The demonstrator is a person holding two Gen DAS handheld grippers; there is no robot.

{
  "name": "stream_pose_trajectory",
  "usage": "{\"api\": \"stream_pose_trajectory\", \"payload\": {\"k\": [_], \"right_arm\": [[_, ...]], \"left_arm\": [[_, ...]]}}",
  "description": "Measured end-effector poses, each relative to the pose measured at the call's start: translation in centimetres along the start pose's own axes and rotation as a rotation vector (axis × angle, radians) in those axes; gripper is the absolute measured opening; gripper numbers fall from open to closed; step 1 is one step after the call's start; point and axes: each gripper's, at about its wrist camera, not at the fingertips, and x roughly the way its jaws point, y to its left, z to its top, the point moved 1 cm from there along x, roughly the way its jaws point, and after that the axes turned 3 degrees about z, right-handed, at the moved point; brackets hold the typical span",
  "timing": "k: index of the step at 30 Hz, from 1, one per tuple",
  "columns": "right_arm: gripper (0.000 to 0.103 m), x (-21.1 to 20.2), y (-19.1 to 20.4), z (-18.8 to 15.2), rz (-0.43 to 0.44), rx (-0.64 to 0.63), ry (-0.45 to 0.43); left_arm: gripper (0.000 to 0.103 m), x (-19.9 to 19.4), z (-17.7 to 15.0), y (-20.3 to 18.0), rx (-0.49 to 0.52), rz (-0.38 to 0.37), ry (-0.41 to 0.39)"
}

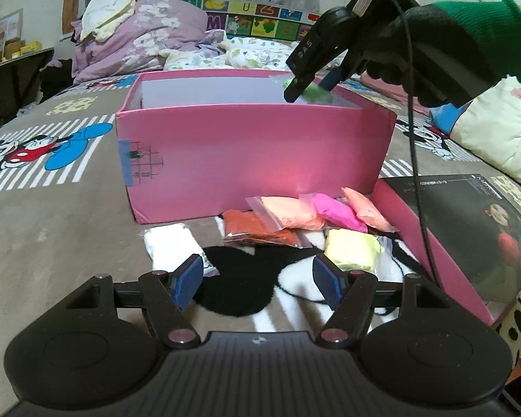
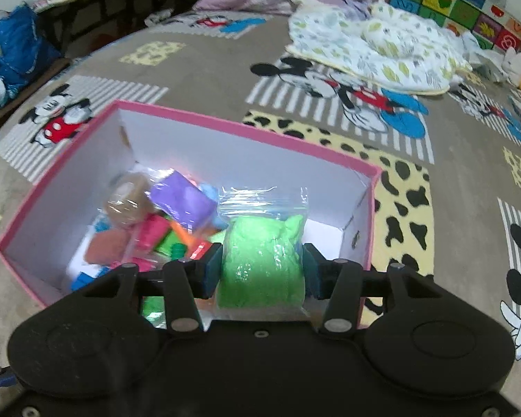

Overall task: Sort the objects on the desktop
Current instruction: 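Lift the green packet with the right tool and carry it over the pink box, then open the right tool to drop the green packet into the box, then grasp the white packet with the left tool while the right tool grasps the yellow packet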

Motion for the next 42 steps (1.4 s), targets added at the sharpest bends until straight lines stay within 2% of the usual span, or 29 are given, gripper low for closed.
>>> {"api": "stream_pose_trajectory", "payload": {"k": [9, 18, 21, 23, 32, 42], "right_arm": [[0.049, 2.5, -1.0, 0.9, -0.022, 0.036, 0.048], [0.050, 3.6, -1.2, 1.3, -0.055, 0.041, 0.057], [0.053, 3.7, -1.0, 1.3, -0.069, 0.037, 0.057], [0.061, 3.6, -0.9, 1.3, -0.081, 0.030, 0.055], [0.062, 2.2, -0.3, 0.9, -0.087, -0.008, 0.036], [0.062, -2.1, 0.6, -0.2, -0.088, -0.100, -0.043]], "left_arm": [[0.069, 0.3, 0.0, -0.2, -0.008, -0.019, 0.009], [0.069, 0.4, 0.0, 1.3, -0.034, 0.000, 0.015], [0.069, 0.3, 0.1, 1.5, -0.032, 0.004, 0.012], [0.069, 0.2, 0.1, 1.5, -0.033, 0.006, 0.011], [0.069, -0.2, -0.2, 2.1, -0.029, 0.009, 0.006], [0.069, -0.9, -1.3, 2.4, 0.025, 0.018, -0.018]]}}
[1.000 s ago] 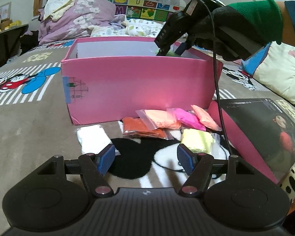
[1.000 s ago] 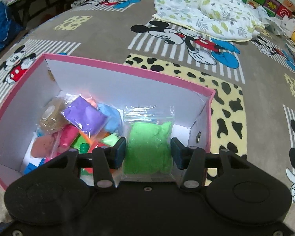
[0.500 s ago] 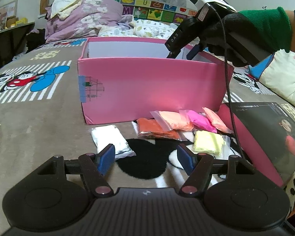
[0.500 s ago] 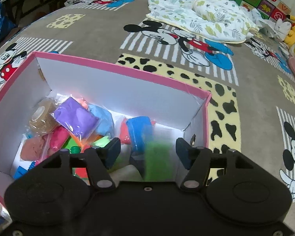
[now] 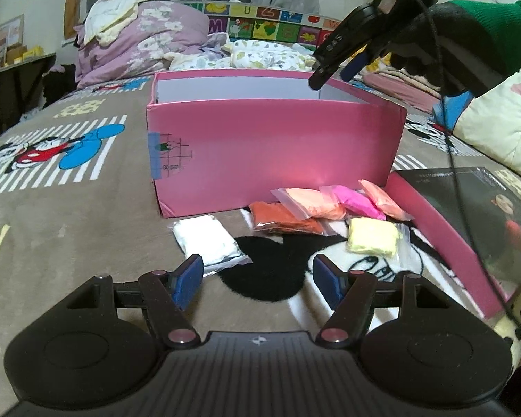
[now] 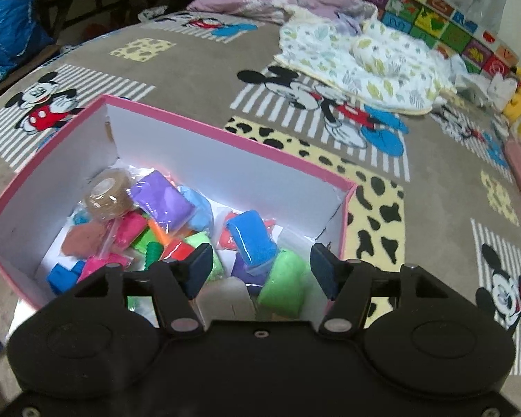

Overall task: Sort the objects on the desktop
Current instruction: 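Grasp the white packet with the left tool while the right tool grasps the yellow packet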

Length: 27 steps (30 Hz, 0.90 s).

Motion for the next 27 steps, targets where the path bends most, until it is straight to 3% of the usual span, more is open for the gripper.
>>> {"api": "stream_pose_trajectory", "payload": {"k": [8, 17, 22, 27], "right_arm": [[0.062, -4.9, 0.1, -1.4, 0.056, -0.031, -0.114], [0.062, -10.1, 2.1, -2.8, 0.255, -0.153, -0.210], [0.064, -12.3, 3.0, -4.9, 0.363, -0.216, -0.192], [0.064, -11.8, 4.3, -7.9, 0.425, -0.247, -0.099]], "left_arm": [[0.069, 0.2, -0.2, 0.9, -0.032, 0.061, -0.024], [0.069, 1.8, 1.4, 0.7, -0.078, 0.146, -0.048], [0.069, 3.7, 1.8, 1.2, -0.120, 0.170, -0.002], [0.067, 4.6, 1.4, 1.4, -0.117, 0.195, 0.028]]}}
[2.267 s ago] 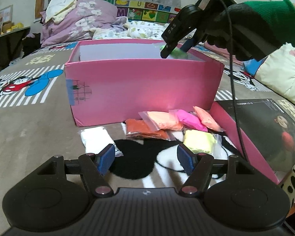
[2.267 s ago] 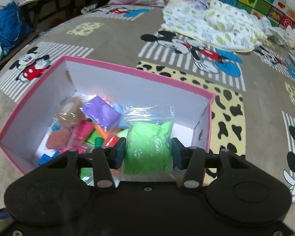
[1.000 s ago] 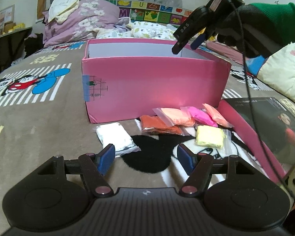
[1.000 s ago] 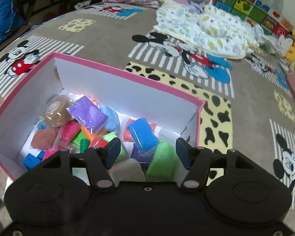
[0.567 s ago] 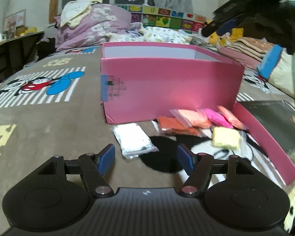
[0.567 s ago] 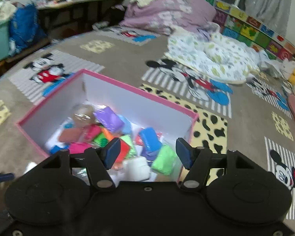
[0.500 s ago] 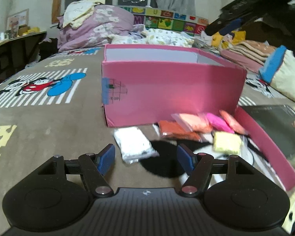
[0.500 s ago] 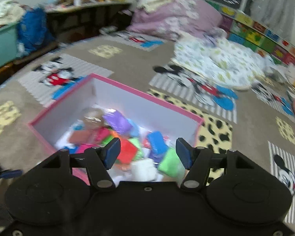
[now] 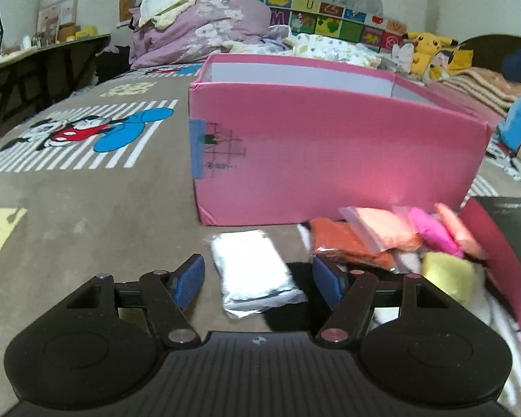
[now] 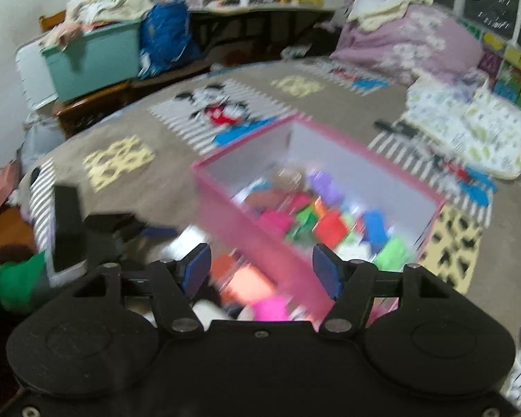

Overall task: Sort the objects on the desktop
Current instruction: 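Grasp the white packet with the left tool while the right tool grasps the yellow packet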

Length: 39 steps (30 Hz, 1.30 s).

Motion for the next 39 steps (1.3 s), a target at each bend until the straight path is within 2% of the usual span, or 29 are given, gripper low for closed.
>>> {"api": "stream_pose_trajectory", "payload": {"k": [8, 11, 16, 25, 29, 39], "right_arm": [[0.064, 4.1, 2.7, -4.4, 0.047, -0.078, 0.167], [0.064, 5.5, 3.6, -5.7, 0.043, -0.121, 0.215], [0.064, 7.2, 3.1, -7.1, -0.001, -0.098, 0.262], [0.064, 9.7, 2.1, -7.9, -0.036, -0.112, 0.283], [0.061, 10.3, 2.4, -7.8, -0.011, -0.124, 0.305], [0.059, 10.5, 2.7, -7.7, -0.003, -0.124, 0.297]], "left_arm": [[0.065, -0.9, -0.3, 1.7, -0.011, 0.024, -0.011], [0.065, -0.9, -0.2, 1.5, 0.012, 0.008, -0.011], [0.065, -0.2, 0.0, 0.9, 0.058, 0.003, -0.008], [0.065, 0.9, 0.5, 1.3, 0.050, -0.037, 0.005], [0.041, 1.0, 0.6, 1.5, 0.054, -0.049, 0.009], [0.041, 1.2, 0.8, 2.0, 0.047, -0.078, 0.025]]}}
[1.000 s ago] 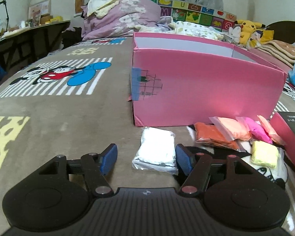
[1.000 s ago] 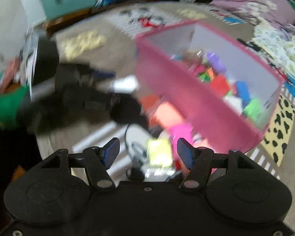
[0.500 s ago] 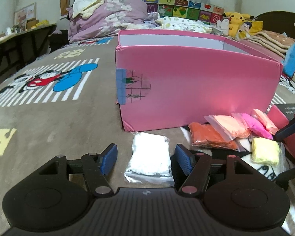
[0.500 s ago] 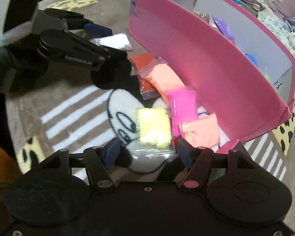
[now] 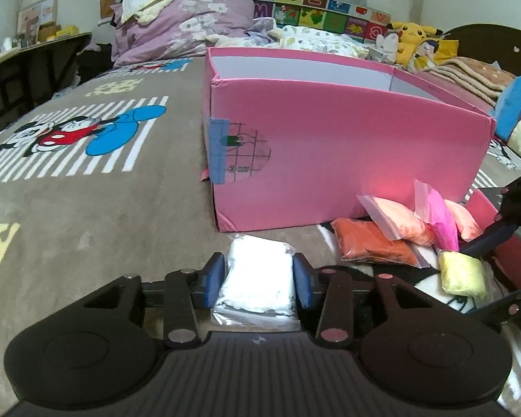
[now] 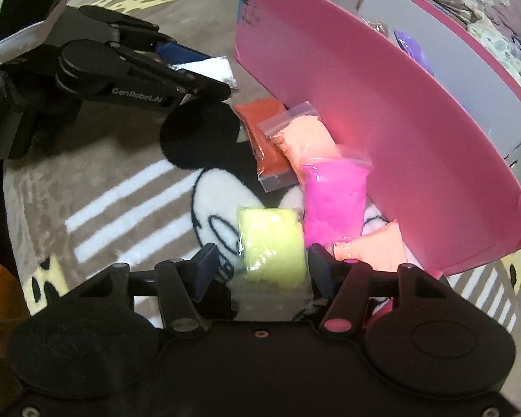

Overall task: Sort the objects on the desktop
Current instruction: 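Grasp the white packet with the left tool while the right tool grasps the yellow packet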

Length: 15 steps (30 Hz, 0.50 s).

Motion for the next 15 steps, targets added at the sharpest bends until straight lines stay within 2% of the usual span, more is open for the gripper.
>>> {"api": "stream_pose_trajectory", "payload": {"k": [1, 3, 4, 7, 11, 15], "right_arm": [[0.058, -0.04, -0.03, 0.05, 0.007, 0.003, 0.008], [0.047, -0.26, 0.08, 0.15, 0.027, 0.003, 0.020], [0.046, -0.44, 0.22, 0.20, 0.040, -0.002, 0.023], [0.046, -0.56, 0.66, 0.16, 0.062, -0.018, 0.035], [0.053, -0.34, 0.82, -0.04, 0.032, -0.019, 0.010], [0.053, 0.02, 0.61, 0.08, 0.030, 0.002, -0.004]], "left_arm": [[0.041, -0.02, -0.01, 0.00, 0.000, 0.000, 0.000], [0.041, -0.08, -0.01, 0.06, 0.002, -0.005, 0.002], [0.041, -0.17, -0.03, 0.10, 0.004, -0.010, 0.004], [0.041, -0.46, -0.08, 0.11, 0.014, -0.023, 0.009], [0.042, -0.25, -0.10, -0.10, 0.048, -0.027, 0.017], [0.042, -0.13, -0.19, -0.58, 0.078, -0.010, 0.014]]}}
